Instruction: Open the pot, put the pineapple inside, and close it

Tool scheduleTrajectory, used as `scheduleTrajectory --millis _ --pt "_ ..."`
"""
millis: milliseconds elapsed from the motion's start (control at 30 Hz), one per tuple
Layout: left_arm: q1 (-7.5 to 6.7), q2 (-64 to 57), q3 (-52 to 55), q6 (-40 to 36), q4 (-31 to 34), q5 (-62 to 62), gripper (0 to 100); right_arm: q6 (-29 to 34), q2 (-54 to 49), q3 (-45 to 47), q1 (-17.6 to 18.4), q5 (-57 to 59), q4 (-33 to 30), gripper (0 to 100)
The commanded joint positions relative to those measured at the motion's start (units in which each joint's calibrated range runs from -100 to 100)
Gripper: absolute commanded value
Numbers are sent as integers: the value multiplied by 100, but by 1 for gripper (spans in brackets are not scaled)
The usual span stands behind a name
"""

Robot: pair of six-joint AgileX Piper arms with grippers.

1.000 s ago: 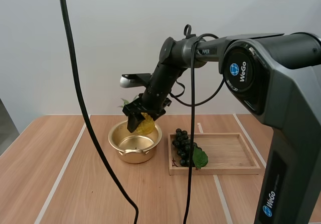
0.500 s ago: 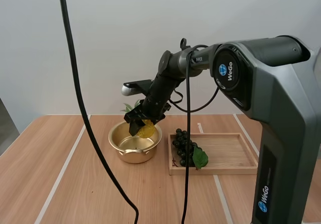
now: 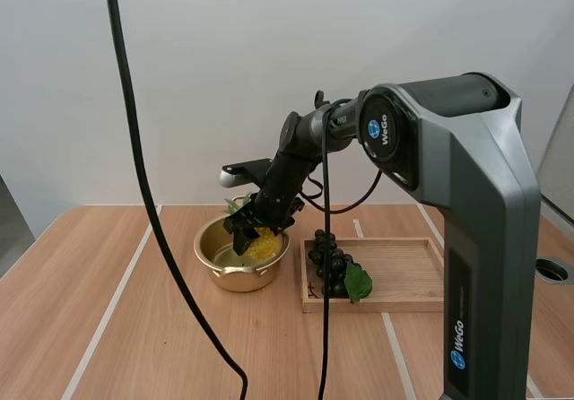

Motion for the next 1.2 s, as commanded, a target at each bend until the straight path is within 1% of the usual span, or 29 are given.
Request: scheduleTrajectory --millis 0,200,433,567,733,767,800,867,933,1000,1033,1167 --pt "-7 41 -29 -27 19 -25 0 -66 6 21 5 -72 95 0" --pt "-7 55 -29 -27 19 -25 0 -131 139 21 39 -115 121 0" --pt "-7 55 -29 -27 19 -25 0 -162 330 21 196 -208 85 0" --pt "-7 55 -29 -27 19 -25 0 -152 330 21 204 -329 85 0" --pt "-7 55 -29 -27 19 -25 0 -111 330 21 204 -438 -323 0" --pt "-7 55 -29 -27 19 -25 0 -101 330 21 204 -438 -414 8" --pt "-7 55 -29 -27 19 -25 0 -101 330 21 204 -438 -485 19" --pt "-7 55 -29 -27 19 -25 0 -101 330 21 204 -438 -586 41" --pt "-7 55 -29 -27 19 -25 0 -147 330 21 204 -438 -603 68" --pt "-7 55 -29 -27 19 -25 0 -169 330 21 204 -438 -603 91" --pt "-7 54 -29 -27 19 -25 0 -169 330 21 204 -438 -603 100" --pt "-7 85 -29 -27 63 -25 0 -319 317 21 204 -462 -603 100"
